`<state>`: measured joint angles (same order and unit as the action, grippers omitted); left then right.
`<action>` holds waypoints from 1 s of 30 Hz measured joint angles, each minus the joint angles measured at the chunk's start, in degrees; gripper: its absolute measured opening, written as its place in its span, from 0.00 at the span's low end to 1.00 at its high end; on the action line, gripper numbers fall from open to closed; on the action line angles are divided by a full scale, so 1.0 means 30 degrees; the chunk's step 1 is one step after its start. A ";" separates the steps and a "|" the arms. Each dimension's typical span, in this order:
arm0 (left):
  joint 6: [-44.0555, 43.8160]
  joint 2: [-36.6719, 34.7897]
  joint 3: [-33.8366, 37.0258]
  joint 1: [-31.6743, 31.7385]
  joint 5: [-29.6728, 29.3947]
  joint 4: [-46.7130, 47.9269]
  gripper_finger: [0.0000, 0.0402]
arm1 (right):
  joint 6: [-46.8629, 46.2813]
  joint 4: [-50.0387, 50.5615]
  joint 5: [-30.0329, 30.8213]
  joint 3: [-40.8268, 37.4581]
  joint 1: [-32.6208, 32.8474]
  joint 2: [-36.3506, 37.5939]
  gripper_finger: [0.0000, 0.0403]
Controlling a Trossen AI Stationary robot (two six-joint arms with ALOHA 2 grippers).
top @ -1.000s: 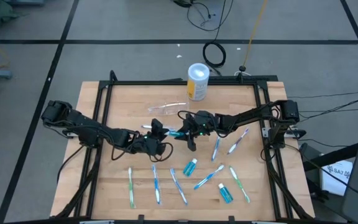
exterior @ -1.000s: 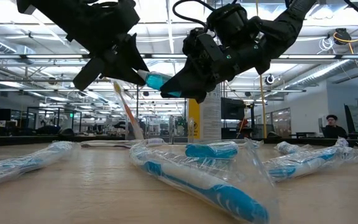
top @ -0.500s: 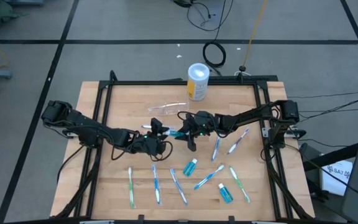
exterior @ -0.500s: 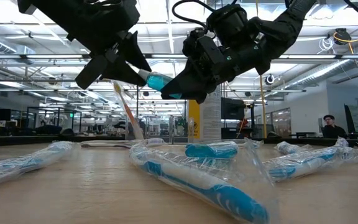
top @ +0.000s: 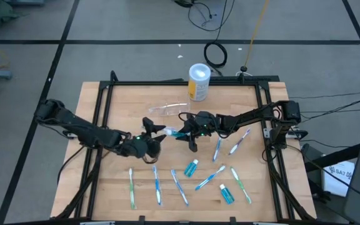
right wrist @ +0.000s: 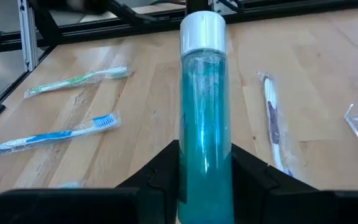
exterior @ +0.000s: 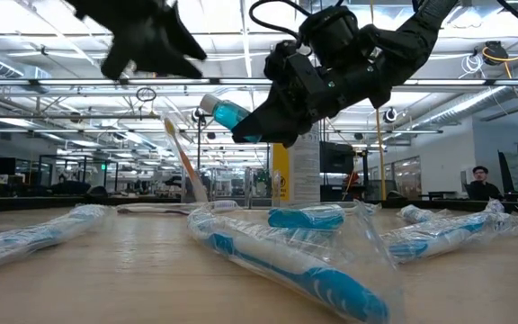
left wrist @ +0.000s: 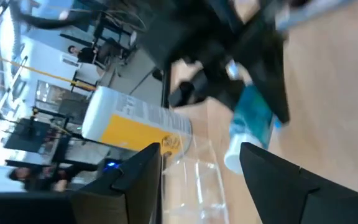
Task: Pick & Place toothbrushing station
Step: Put the top blue mouthwash into the middle section of the transparent organizer
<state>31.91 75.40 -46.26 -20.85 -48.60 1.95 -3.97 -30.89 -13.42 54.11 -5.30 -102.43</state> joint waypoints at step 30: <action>-0.7880 -0.8629 0.8364 0.5438 1.3215 -1.1538 0.56 | 0.3586 -0.6072 0.5039 0.0000 0.1559 0.0000 0.24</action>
<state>8.27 49.52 -21.17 -4.54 -8.96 -32.67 6.79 -49.10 1.70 54.11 -0.62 -102.43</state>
